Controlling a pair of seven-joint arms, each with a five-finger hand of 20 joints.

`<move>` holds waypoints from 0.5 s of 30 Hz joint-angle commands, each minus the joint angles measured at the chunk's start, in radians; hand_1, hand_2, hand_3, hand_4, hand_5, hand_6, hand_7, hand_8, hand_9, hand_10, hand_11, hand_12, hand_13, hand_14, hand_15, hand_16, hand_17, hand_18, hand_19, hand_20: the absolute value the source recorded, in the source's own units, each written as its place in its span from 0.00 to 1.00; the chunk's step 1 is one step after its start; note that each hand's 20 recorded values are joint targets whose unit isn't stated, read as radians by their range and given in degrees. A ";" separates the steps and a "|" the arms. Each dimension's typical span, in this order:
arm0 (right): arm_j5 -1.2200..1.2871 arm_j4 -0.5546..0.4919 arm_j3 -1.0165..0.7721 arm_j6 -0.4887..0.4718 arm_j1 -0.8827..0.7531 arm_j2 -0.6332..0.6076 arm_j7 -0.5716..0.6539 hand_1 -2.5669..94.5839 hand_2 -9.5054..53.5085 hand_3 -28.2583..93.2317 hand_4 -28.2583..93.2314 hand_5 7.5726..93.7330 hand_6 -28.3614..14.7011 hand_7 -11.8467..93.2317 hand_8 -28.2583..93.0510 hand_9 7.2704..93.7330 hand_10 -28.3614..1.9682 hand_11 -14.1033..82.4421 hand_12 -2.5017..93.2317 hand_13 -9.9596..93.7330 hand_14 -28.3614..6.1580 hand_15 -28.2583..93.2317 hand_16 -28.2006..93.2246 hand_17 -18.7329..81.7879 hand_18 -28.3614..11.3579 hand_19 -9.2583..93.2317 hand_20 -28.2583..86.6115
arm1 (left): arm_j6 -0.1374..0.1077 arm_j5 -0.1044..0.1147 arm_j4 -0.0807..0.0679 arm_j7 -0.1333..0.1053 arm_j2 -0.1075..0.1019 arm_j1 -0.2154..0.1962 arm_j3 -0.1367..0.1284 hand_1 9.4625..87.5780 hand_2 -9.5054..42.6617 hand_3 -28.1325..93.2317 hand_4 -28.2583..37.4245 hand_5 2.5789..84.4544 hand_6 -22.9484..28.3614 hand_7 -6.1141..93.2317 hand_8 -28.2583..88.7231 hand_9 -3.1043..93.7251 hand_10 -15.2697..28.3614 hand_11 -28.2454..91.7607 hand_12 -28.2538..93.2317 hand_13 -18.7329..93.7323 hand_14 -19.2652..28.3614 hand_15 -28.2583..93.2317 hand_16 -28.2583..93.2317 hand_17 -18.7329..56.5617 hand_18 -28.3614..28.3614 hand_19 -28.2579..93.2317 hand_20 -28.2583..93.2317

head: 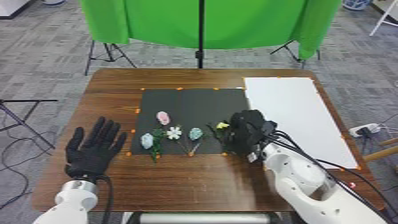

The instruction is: Arrange flowers

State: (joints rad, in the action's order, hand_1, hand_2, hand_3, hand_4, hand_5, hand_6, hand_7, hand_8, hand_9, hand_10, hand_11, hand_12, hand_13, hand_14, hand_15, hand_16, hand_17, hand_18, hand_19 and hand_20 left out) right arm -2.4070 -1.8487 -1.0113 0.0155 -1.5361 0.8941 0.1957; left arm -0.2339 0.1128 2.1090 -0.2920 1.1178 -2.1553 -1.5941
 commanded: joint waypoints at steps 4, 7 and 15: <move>0.025 -0.079 -0.070 -0.041 -0.064 -0.011 0.065 0.55 0.00 0.88 0.00 0.67 0.66 0.33 0.10 0.70 0.51 0.39 0.21 0.69 0.57 0.67 0.51 0.50 0.18 0.95 0.59 | -0.009 0.005 0.006 -0.007 0.009 -0.026 -0.008 0.20 0.54 0.85 0.00 0.53 0.66 0.18 0.16 0.44 0.73 0.43 0.32 0.42 0.76 0.58 0.16 0.13 0.75 0.55 0.33; 0.066 -0.094 -0.078 -0.020 -0.069 -0.013 0.102 0.51 0.00 0.90 0.00 0.63 0.63 0.31 0.10 0.69 0.48 0.41 0.22 0.67 0.52 0.70 0.49 0.50 0.18 0.95 0.59 | -0.010 0.004 0.007 -0.009 0.007 -0.029 -0.014 0.20 0.54 0.85 0.00 0.54 0.66 0.18 0.16 0.44 0.73 0.43 0.32 0.42 0.75 0.58 0.16 0.13 0.75 0.55 0.33; 0.221 -0.126 -0.222 0.070 -0.092 0.038 0.093 0.41 0.00 0.92 0.00 0.62 0.60 0.30 0.11 0.66 0.41 0.42 0.21 0.64 0.43 0.73 0.39 0.48 0.17 0.92 0.58 | 0.006 -0.026 -0.003 -0.024 0.004 -0.015 -0.033 0.20 0.54 0.85 0.00 0.54 0.66 0.18 0.16 0.44 0.73 0.43 0.31 0.42 0.75 0.58 0.16 0.13 0.75 0.55 0.33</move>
State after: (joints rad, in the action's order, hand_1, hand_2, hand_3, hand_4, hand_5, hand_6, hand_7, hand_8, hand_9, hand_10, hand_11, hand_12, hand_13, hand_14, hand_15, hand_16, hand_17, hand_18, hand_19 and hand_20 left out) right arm -2.3096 -1.9487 -1.1031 -0.0169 -1.6067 0.8927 0.3080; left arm -0.2354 0.1132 2.1137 -0.3017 1.1199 -2.1693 -1.6116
